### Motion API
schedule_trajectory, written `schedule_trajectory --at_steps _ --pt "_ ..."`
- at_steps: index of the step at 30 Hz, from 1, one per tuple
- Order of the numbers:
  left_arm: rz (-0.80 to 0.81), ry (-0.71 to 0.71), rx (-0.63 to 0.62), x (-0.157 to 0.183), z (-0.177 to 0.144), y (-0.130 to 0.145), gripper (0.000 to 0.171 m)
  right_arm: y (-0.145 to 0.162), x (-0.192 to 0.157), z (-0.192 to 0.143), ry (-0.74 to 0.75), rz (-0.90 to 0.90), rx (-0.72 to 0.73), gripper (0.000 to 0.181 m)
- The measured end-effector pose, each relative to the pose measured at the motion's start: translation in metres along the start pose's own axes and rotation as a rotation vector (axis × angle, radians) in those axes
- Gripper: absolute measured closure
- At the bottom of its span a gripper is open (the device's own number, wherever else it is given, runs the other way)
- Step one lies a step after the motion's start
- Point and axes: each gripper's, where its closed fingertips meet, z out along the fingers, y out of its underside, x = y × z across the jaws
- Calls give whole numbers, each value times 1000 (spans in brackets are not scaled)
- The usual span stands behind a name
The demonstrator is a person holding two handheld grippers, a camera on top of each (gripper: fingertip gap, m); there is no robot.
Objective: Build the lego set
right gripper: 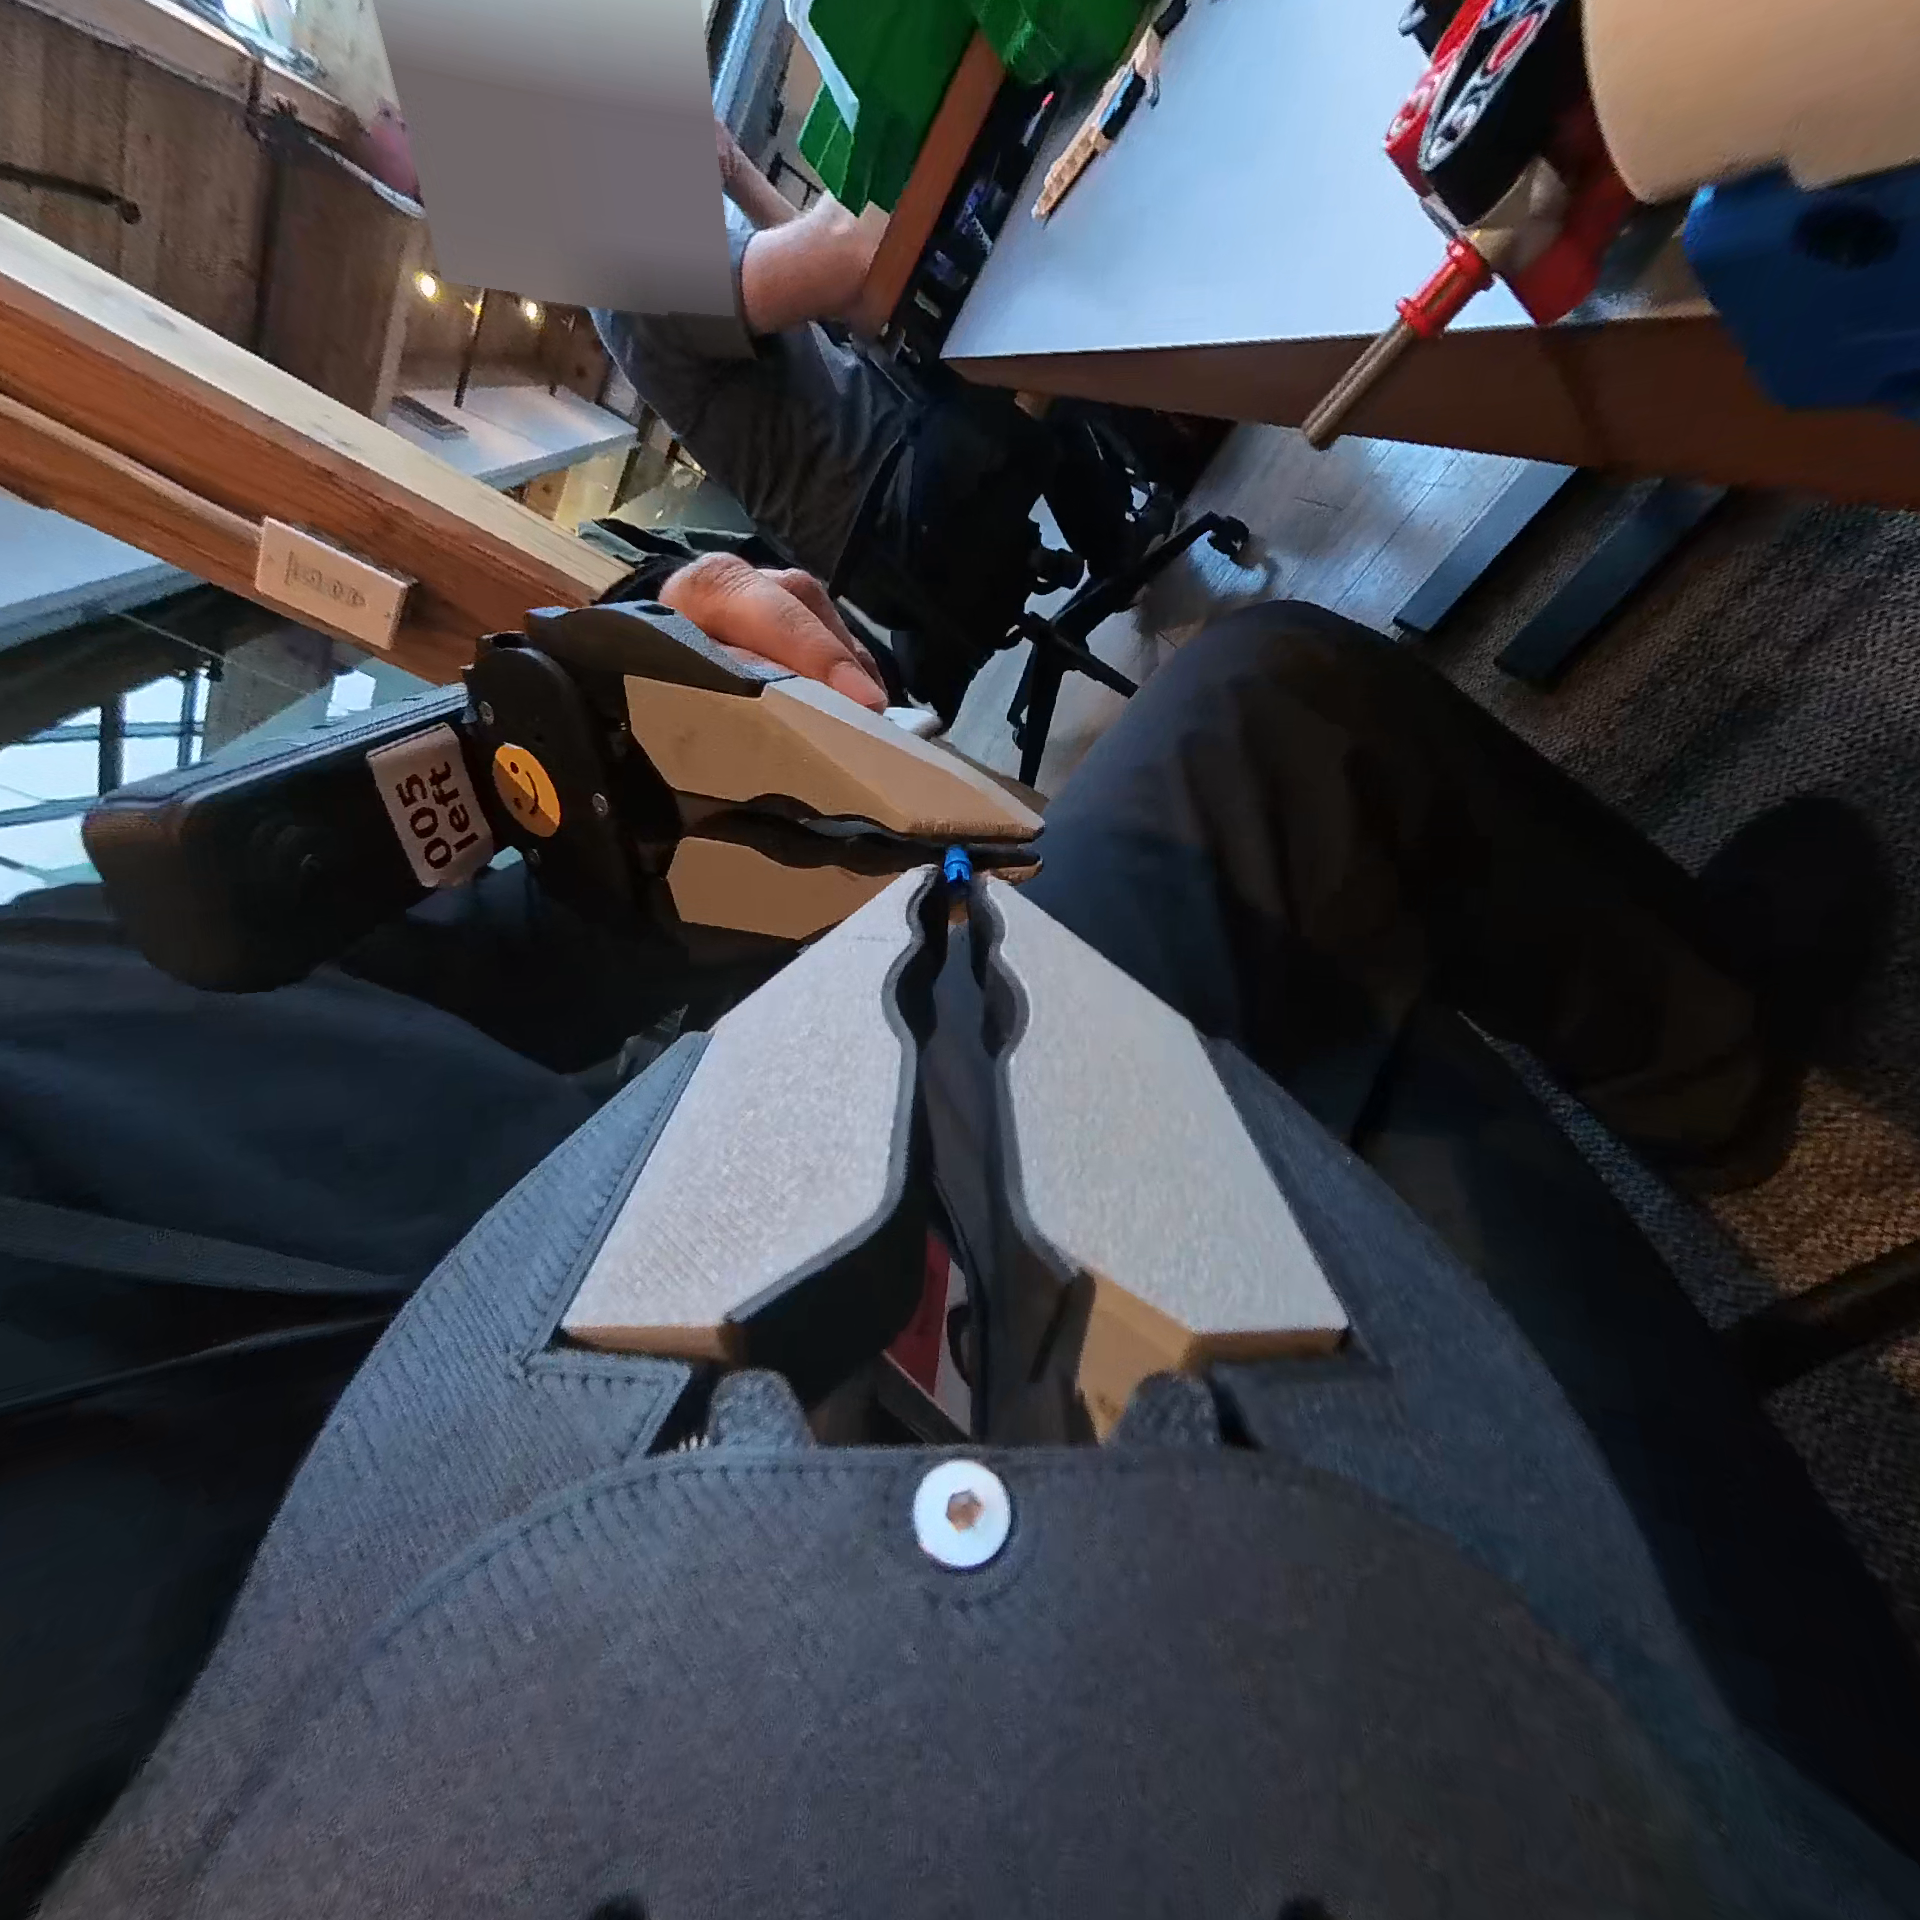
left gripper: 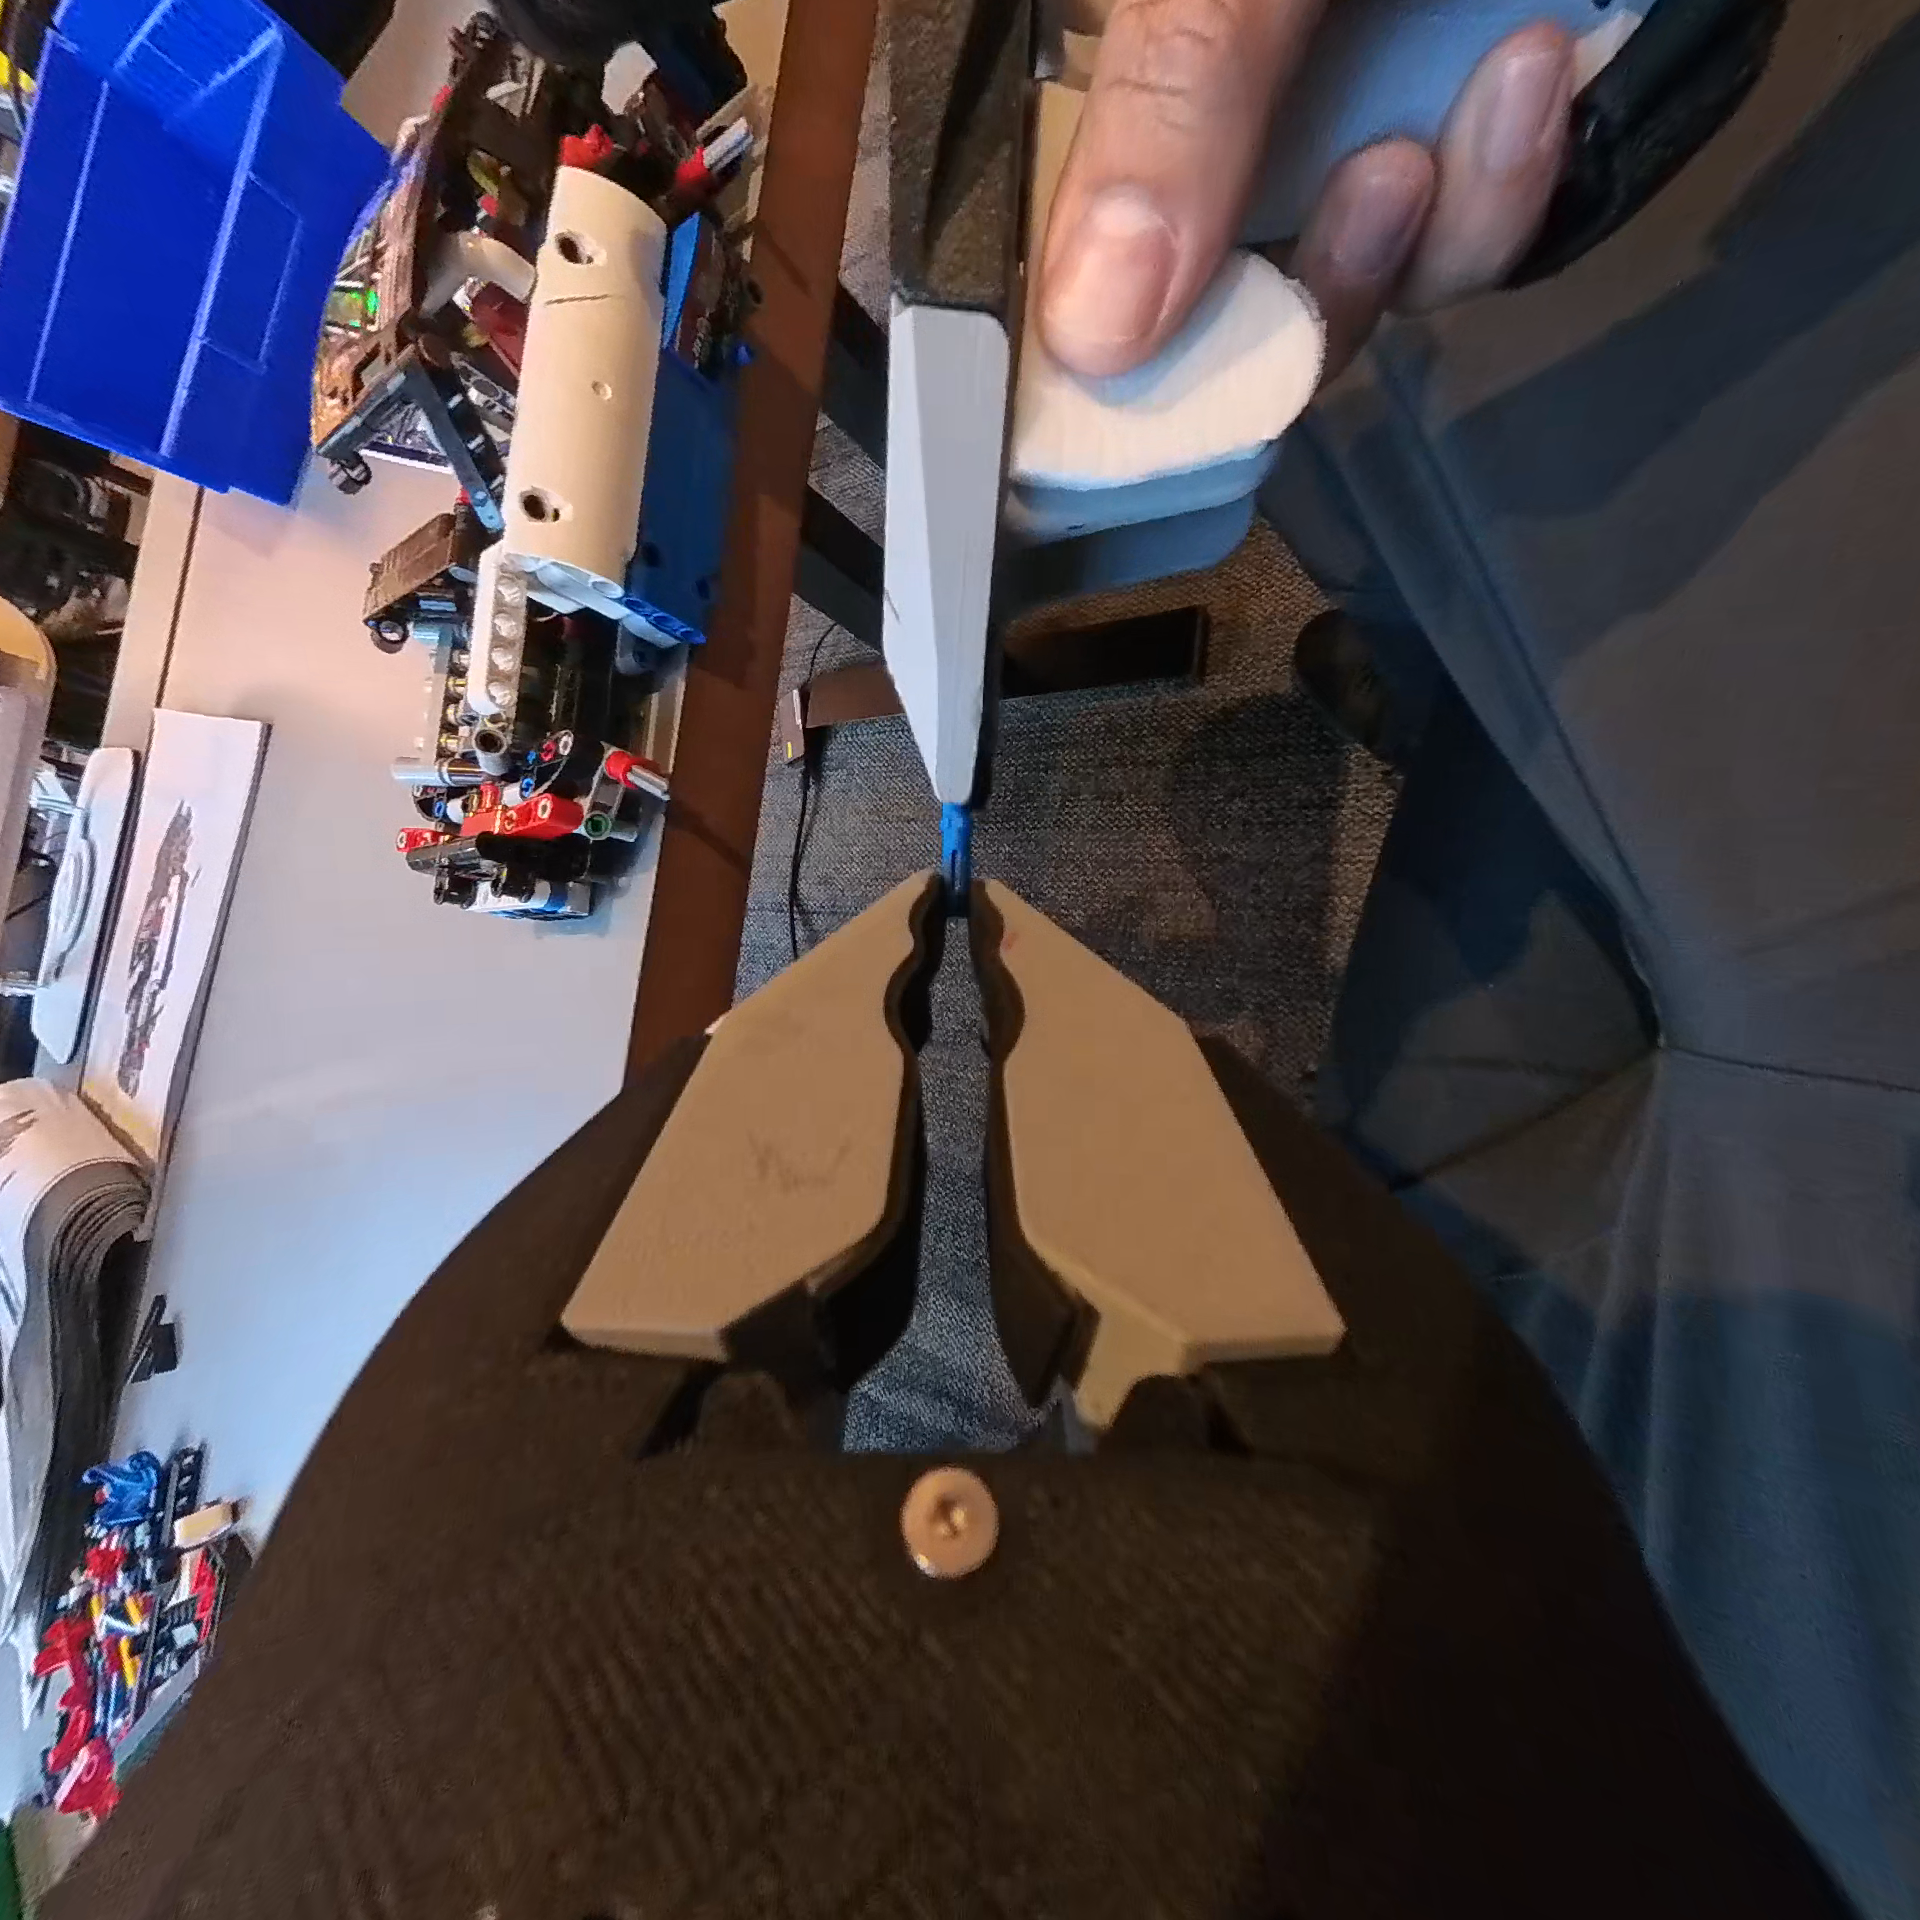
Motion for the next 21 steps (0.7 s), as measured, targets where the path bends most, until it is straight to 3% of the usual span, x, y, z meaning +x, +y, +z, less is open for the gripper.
schedule_trajectory --at_steps 15,21 --pt "-28 16 27 2 4 2 170 1 5 0 95 -164 -38 179" --pt "-95 83 88 4 2 -1 170 2 2 1 117 -251 -64 179"
